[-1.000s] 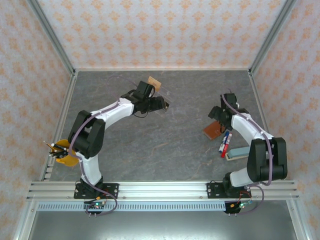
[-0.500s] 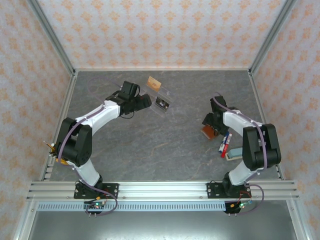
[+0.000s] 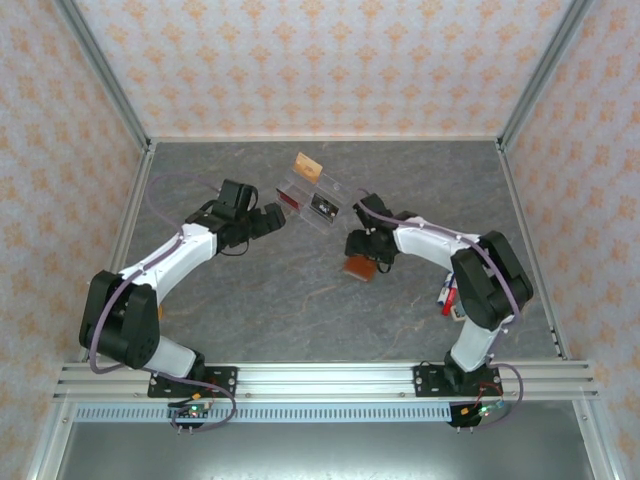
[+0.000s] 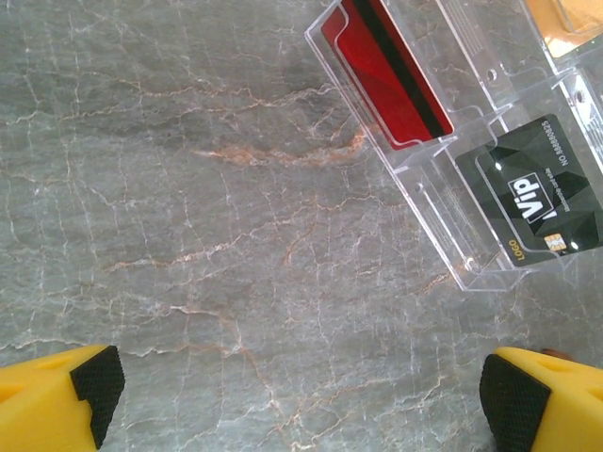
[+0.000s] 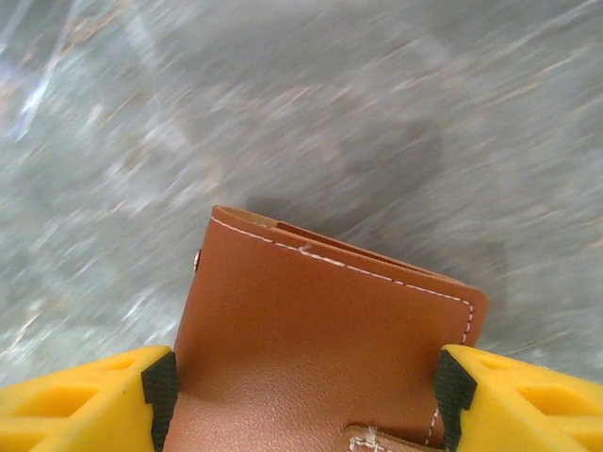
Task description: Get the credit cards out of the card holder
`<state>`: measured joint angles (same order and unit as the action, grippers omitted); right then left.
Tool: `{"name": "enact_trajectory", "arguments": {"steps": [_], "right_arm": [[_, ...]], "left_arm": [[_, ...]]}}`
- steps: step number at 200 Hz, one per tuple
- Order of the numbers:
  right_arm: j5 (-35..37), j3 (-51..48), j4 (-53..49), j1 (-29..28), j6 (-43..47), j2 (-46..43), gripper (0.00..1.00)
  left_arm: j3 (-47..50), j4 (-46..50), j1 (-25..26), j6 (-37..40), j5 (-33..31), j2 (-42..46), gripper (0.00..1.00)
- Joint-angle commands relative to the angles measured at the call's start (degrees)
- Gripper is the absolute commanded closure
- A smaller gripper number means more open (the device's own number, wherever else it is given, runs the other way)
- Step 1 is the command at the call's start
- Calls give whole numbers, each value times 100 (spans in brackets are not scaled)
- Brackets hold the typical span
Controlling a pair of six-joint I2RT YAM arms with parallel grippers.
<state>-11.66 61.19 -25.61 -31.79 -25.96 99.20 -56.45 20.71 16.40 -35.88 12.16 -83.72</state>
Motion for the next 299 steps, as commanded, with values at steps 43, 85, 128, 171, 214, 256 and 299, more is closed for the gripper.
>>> {"name": "enact_trajectory", "arguments": {"steps": [43, 85, 128, 171, 214, 256, 299], "right_arm": [[-83, -160, -105, 85, -758, -719, 33], [-68, -482, -179, 103, -1413, -711, 52], [-48, -711, -261, 103, -1574, -681, 66], [-117, -907, -63, 115, -1496, -527, 78], [-373, -1021, 151, 190, -1269, -485, 80], [-537, -1152, 263, 273, -1063, -471, 80], [-735, -1360, 589, 325, -1061, -489, 80]], "left_arm": [[229, -374, 31, 282, 1773, -118, 2], [150, -670, 524, 172, 2668, -663, 10], [58, -1106, 1128, -150, 2862, -1129, 21], [147, -1947, 1478, -734, 2739, -1649, 47], [86, -2377, 1613, -982, 2988, -1991, 50], [-153, -2404, 1783, -1017, 3151, -2318, 44], [-227, -2718, 1788, -1148, 3342, -2453, 44]]}}
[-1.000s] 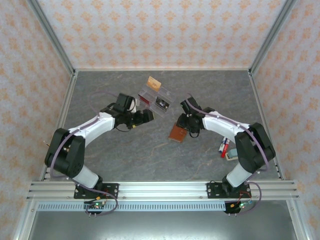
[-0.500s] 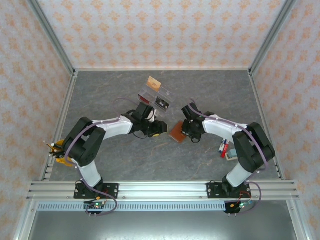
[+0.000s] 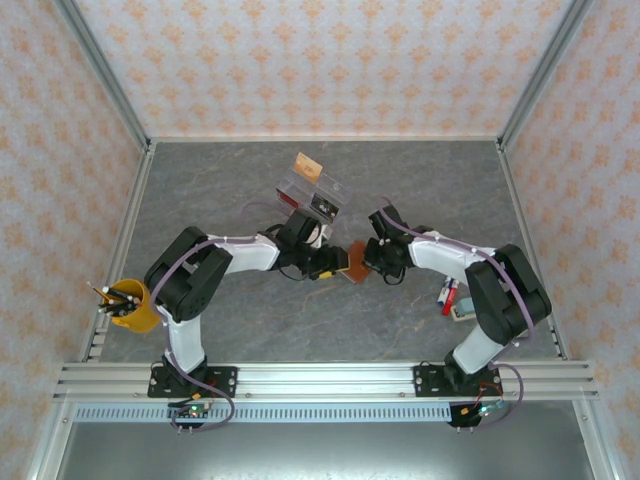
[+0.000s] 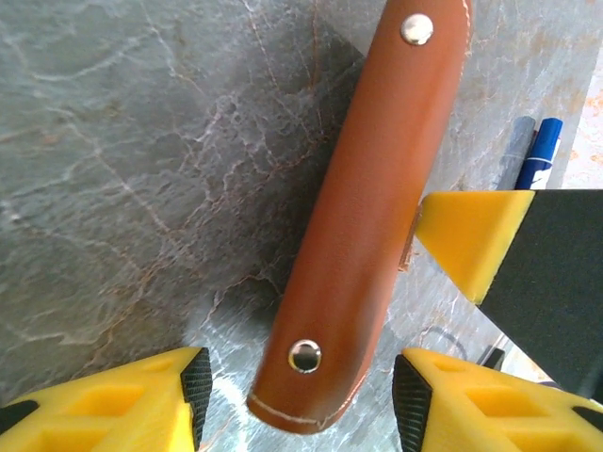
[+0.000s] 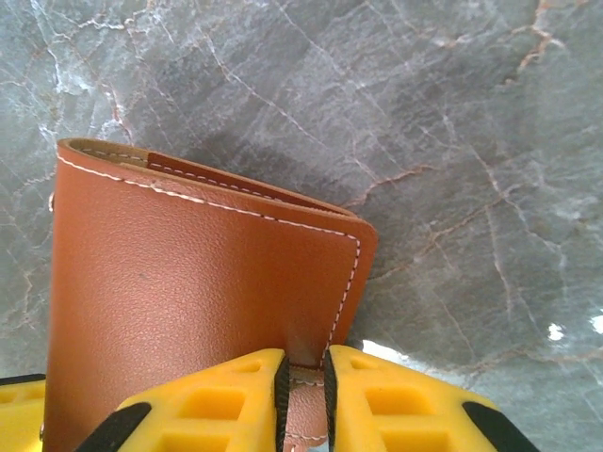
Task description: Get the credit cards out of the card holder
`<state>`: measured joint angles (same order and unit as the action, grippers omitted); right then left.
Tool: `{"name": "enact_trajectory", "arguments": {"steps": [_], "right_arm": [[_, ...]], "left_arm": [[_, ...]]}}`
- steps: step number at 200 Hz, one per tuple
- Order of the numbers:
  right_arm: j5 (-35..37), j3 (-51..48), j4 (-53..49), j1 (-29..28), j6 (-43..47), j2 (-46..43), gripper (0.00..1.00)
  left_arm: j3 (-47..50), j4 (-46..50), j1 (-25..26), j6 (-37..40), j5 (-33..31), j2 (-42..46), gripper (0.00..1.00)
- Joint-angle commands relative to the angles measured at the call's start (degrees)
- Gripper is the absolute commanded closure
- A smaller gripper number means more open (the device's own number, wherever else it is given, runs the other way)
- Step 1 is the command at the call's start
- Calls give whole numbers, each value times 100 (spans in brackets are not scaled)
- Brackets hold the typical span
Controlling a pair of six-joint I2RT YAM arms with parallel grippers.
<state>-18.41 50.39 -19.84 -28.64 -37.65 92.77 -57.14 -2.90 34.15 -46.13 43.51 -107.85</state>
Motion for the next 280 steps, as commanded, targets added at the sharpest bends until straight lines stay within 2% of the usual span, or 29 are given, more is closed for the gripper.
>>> {"name": "enact_trajectory", "arguments": {"steps": [1, 31, 59, 80, 90, 130, 155, 169, 184, 234, 280], "right_arm": [[-67, -287, 22, 9, 108, 154, 80], [-195, -367, 211, 25, 117, 114, 80], [-209, -265, 213, 43, 148, 0, 79], [74, -164, 28, 94, 172, -265, 77], [387, -160, -61, 132, 131, -493, 72], [1635, 4, -552, 240, 120, -1285, 55], [2101, 204, -863, 297, 106, -1445, 42], [2292, 293, -1005, 313, 93, -1464, 38], [2474, 298, -1081, 333, 30, -1522, 35], [2847, 187, -1169, 451, -215, -1749, 31], [2963, 58, -1271, 490, -555, -1776, 31]], "left_arm": [[-157, -368, 13, -124, 209, -42, 44], [-183, -479, 16, -135, 153, -104, 53], [-161, -410, 18, 37, -84, 44, 69], [-149, -34, 13, 374, -454, 299, 79], [-151, 298, 15, 623, -739, 483, 82], [-583, 2332, 94, 2086, -2354, 1308, 88], [-1134, 3407, 435, 2780, -3991, 1468, 88], [-1401, 3803, 681, 2988, -4922, 1396, 88], [-1553, 3919, 897, 3142, -5505, 1284, 88], [-1707, 3518, 1341, 3516, -5540, 730, 87], [-1511, 3015, 1468, 3681, -5360, 395, 84]]}}
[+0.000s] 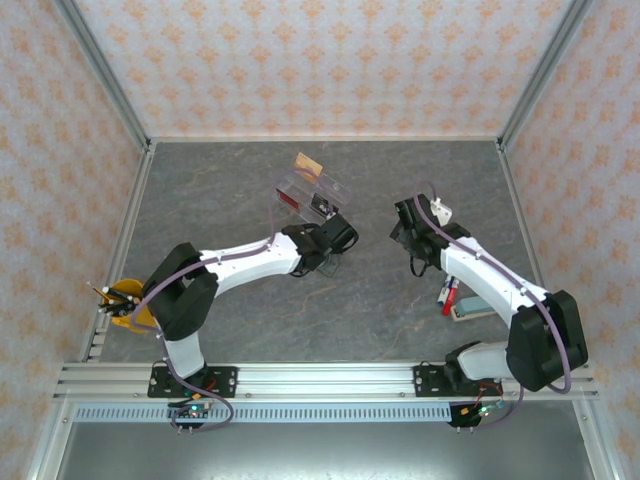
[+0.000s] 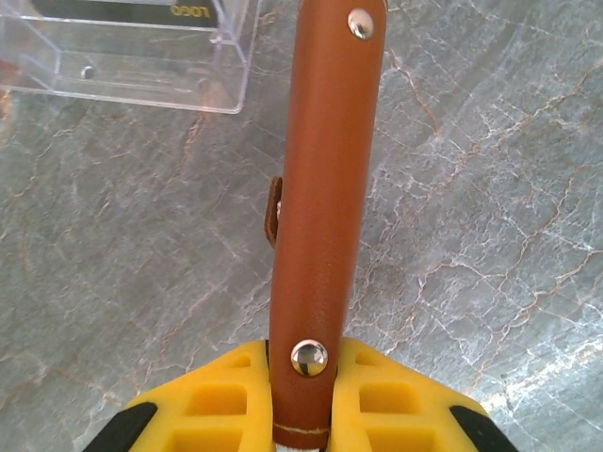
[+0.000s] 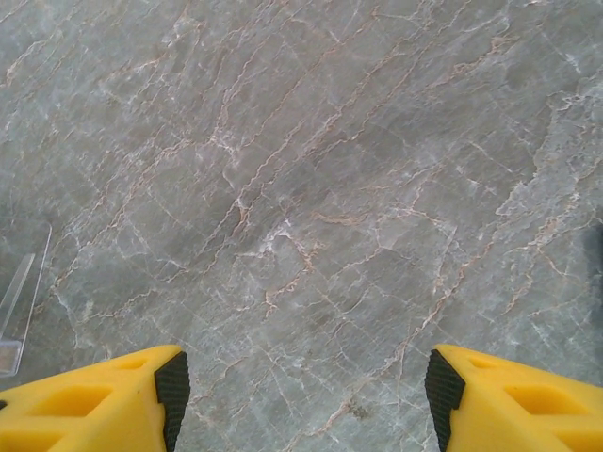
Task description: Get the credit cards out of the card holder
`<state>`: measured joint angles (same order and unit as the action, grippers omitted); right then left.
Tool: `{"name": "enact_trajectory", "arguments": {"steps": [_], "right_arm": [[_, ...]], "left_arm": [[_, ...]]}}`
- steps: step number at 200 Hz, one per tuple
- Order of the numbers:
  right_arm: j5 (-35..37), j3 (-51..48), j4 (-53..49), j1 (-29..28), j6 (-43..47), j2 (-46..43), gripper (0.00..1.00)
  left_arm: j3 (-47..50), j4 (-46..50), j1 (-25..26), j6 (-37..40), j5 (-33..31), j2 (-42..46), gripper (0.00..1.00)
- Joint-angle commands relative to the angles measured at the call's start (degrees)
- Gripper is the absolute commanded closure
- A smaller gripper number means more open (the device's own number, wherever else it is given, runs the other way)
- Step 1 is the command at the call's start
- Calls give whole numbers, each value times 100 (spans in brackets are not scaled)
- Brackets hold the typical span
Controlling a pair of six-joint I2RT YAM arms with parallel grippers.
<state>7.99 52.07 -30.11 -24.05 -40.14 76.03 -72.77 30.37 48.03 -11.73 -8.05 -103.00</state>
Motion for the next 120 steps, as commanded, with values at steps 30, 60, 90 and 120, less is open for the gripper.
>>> {"name": "enact_trajectory", "arguments": {"steps": [30, 60, 90, 120], "right_arm": [[230, -214, -131, 31, -425, -46, 31], [135, -193, -45, 31, -383, -9, 31], [-86, -154, 111, 28, -262, 93, 31], [-667, -56, 374, 31, 114, 330, 31]], "left_arm": [[284, -571, 110, 240, 566, -115, 73], [472, -741, 90, 133, 1013, -70, 56], [680, -984, -87, -99, 1548, 285, 38], [1149, -1420, -535, -513, 2220, 867, 24]]}}
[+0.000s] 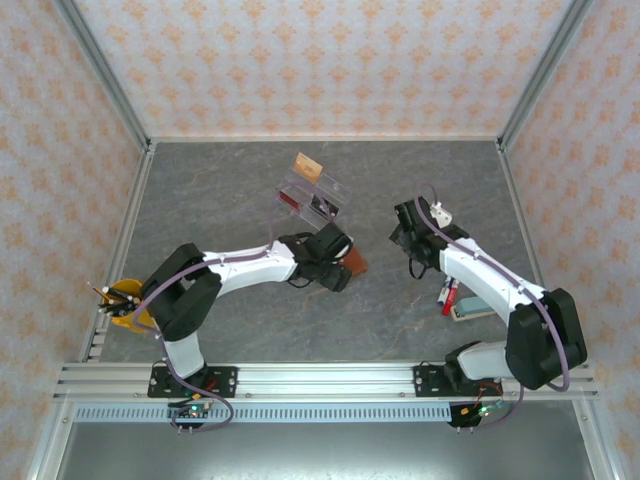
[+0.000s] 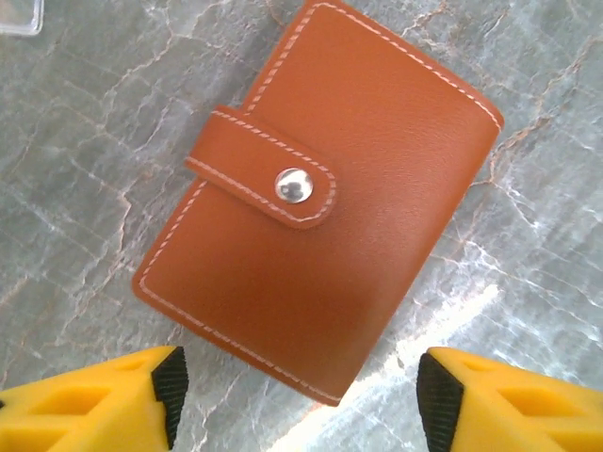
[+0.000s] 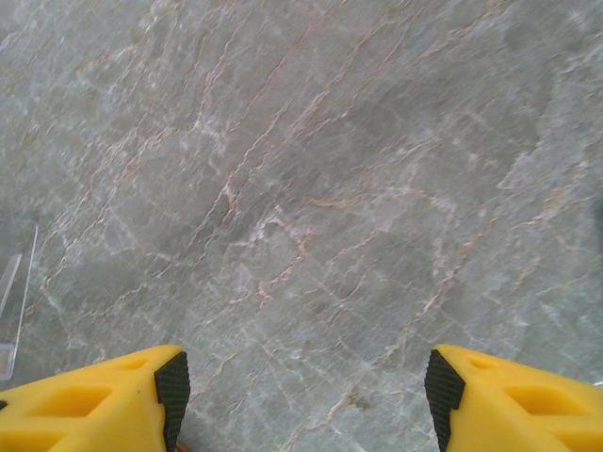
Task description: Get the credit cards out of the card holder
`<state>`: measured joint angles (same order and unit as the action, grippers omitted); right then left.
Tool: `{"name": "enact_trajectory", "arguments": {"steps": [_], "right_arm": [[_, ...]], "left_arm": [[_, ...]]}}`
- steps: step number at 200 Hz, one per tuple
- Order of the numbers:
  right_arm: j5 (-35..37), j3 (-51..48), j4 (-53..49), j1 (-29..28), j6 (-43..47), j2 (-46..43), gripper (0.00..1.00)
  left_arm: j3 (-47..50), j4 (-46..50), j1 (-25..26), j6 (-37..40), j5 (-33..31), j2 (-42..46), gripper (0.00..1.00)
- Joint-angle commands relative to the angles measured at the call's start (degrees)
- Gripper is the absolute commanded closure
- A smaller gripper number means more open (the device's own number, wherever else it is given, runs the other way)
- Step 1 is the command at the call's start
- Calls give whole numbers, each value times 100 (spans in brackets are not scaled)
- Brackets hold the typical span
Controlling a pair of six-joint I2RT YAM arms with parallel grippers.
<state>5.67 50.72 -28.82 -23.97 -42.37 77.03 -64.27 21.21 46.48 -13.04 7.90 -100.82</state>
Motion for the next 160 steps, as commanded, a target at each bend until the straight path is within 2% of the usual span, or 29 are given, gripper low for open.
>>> {"name": "enact_trajectory", "arguments": {"steps": [1, 20, 47, 62, 88, 129, 160], "right_arm": [[-466, 83, 249, 23, 358, 244, 31], [-988, 267, 351, 2, 632, 567, 31], [-1503, 712, 311, -294, 935, 1166, 30], [-1439, 1035, 141, -552, 1028, 1572, 30], [-1242, 1589, -207, -862, 1097, 2257, 30], [-897, 2179, -674, -996, 1035, 2911, 33], [-613, 2243, -1031, -1000, 965, 3048, 34]], "left_arm": [[317, -517, -404, -400, 642, 667, 23], [687, -800, -845, -704, 938, 1002, 14], [1097, -957, -1363, -1127, 789, 1361, 6], [1212, -882, -1541, -1277, 448, 1490, 0], [1285, -699, -1704, -1461, 18, 1575, 0], [1349, -675, -1792, -1710, -17, 1584, 0], [1399, -620, -1802, -1946, 74, 1615, 0]]}}
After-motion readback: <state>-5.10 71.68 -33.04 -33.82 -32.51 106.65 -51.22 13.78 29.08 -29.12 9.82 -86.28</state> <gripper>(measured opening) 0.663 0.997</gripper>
